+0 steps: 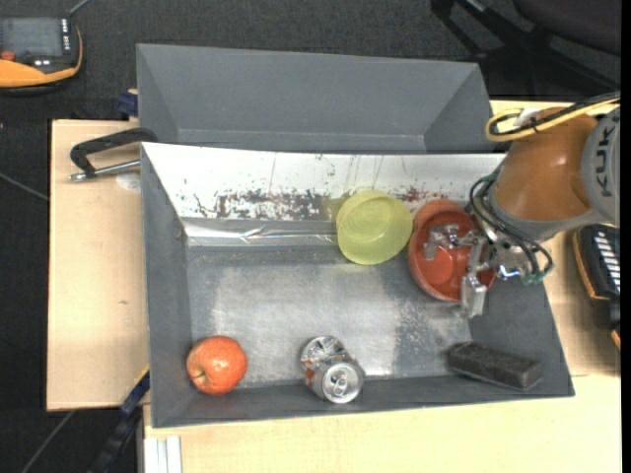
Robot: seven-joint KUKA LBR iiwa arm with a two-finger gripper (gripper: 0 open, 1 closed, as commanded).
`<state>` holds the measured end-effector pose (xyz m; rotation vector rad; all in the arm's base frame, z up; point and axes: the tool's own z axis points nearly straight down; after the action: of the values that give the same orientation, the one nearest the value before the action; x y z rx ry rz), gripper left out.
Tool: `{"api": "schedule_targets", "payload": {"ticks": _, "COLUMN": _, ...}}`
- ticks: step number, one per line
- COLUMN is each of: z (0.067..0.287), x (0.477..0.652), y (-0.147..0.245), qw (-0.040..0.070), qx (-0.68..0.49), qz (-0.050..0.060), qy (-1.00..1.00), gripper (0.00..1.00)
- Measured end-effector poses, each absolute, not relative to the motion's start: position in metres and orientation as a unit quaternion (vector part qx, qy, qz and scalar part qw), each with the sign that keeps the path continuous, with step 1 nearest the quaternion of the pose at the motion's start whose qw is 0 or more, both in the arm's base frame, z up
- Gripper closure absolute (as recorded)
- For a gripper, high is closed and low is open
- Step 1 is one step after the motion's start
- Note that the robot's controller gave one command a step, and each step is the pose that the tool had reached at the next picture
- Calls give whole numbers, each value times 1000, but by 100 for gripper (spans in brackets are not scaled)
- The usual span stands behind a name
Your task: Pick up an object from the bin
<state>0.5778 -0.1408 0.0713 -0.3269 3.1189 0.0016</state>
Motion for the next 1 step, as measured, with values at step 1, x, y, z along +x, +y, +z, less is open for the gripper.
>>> {"api": "schedule_targets", "payload": {"ticks": 1, "z": 71, "x": 586, "y": -135, "qw": 3, "qx": -96, "qz": 1, "qy": 995, "gripper": 0}}
